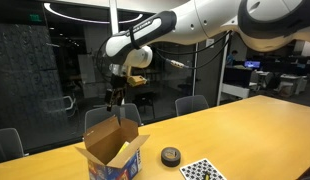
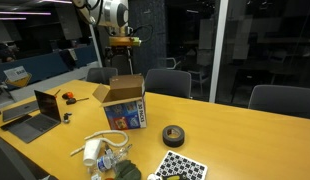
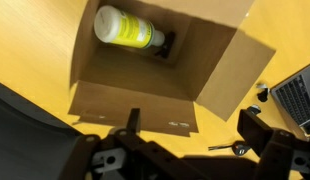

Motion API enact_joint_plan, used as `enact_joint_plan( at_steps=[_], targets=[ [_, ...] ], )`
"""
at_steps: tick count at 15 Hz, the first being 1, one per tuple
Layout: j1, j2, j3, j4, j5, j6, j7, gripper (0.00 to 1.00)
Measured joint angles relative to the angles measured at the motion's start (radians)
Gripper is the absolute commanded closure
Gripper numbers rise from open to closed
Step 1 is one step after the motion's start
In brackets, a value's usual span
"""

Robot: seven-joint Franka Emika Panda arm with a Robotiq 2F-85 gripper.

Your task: Put the bottle in the box

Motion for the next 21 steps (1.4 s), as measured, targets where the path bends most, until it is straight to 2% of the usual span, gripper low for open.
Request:
enact_joint_plan(
  at_steps=[4, 7, 13, 18, 21],
  targets=[
    [0.012, -0.076, -0.057, -0.008, -0.112, -0.122, 0.075, 0.00],
    [0.010, -0.194, -0.104, -0.083, -0.197, -0.193, 0.157, 0.00],
    [-0.013, -0.496, -0.182, -0.385, -0.253, -0.263, 0.384, 0.00],
    [-0.064, -0.712, -0.200, -0.672, -0.254, -0.340, 0.583, 0.00],
    [-0.097, -0.833, -0.203, -0.856, -0.179, -0.385, 0.665, 0.00]
  ],
)
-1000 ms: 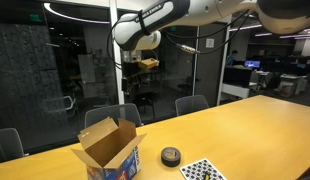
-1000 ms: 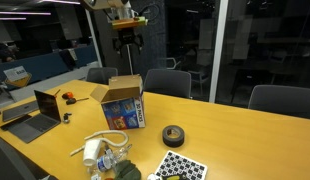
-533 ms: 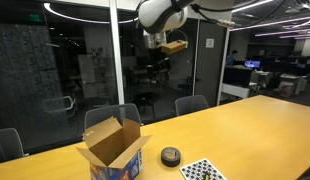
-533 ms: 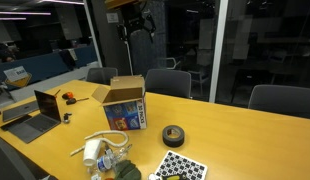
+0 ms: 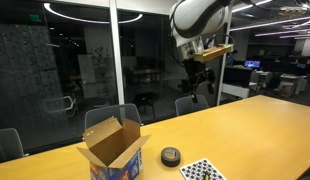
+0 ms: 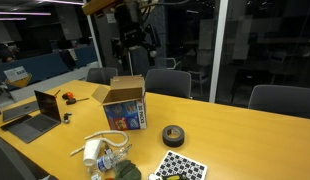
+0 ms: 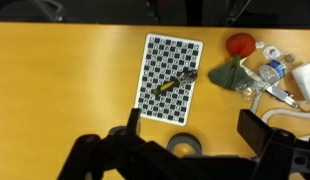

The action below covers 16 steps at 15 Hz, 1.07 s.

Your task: Put the bottle in the box

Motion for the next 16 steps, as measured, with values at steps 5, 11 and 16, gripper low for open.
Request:
enact_joint_plan(
  at_steps=[5, 11, 16],
  targets=[
    [-0.026, -0.254, -0.039, -0.218, 0.242, -0.011, -0.029, 0.00],
    [-0.039, -0.455, -0.040, -0.312, 0.293, -0.011, -0.026, 0.00],
    [-0.044, -0.463, -0.038, -0.324, 0.293, -0.011, -0.025, 0.00]
  ],
)
